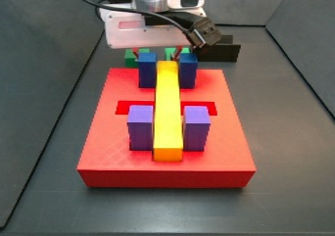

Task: Pick up the green object. Move up. Place the green object on the fixture. Regrasp the green object. Move to above the board. Insert the green object.
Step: Pick up the green object, then move up.

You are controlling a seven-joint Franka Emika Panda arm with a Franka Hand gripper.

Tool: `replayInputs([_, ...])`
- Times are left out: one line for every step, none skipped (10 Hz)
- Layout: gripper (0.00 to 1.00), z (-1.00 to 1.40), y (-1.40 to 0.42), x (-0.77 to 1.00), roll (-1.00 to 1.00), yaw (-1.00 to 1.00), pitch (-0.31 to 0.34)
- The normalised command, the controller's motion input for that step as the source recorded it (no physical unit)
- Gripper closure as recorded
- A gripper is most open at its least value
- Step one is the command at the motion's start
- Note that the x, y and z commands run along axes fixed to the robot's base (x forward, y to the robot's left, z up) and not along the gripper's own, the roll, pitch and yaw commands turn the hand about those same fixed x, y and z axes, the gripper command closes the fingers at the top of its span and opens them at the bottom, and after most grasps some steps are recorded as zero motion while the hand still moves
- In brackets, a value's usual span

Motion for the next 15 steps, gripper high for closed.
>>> replayInputs([1.00, 0.00, 0.00, 0.00, 0.00, 0.00, 0.000])
replayInputs([1.00, 0.00, 0.00, 0.00, 0.00, 0.00, 0.000])
replayInputs([1.00, 0.00, 0.00, 0.00, 0.00, 0.00, 0.000])
replayInputs([1.00, 0.00, 0.00, 0.00, 0.00, 0.00, 0.000])
replayInputs([1.00, 0.00, 0.00, 0.00, 0.00, 0.00, 0.000])
replayInputs([1.00, 0.00, 0.00, 0.00, 0.00, 0.00, 0.000])
replayInputs([1.00, 0.00, 0.00, 0.00, 0.00, 0.00, 0.000])
replayInputs([1.00, 0.00, 0.00, 0.00, 0.00, 0.00, 0.000])
replayInputs([1.00, 0.00, 0.00, 0.00, 0.00, 0.00, 0.000])
replayInputs([1.00, 0.00, 0.00, 0.00, 0.00, 0.00, 0.000])
replayInputs([1.00, 0.00, 0.00, 0.00, 0.00, 0.00, 0.000])
replayInputs([1.00, 0.00, 0.00, 0.00, 0.00, 0.00, 0.000])
replayInputs([1.00, 0.83, 0.00, 0.00, 0.00, 0.00, 0.000])
replayInputs([1.00, 0.82, -0.01, -0.05, 0.00, -0.02, 0.017])
replayInputs([1.00, 0.56, 0.00, -0.09, -0.02, -0.01, 0.015])
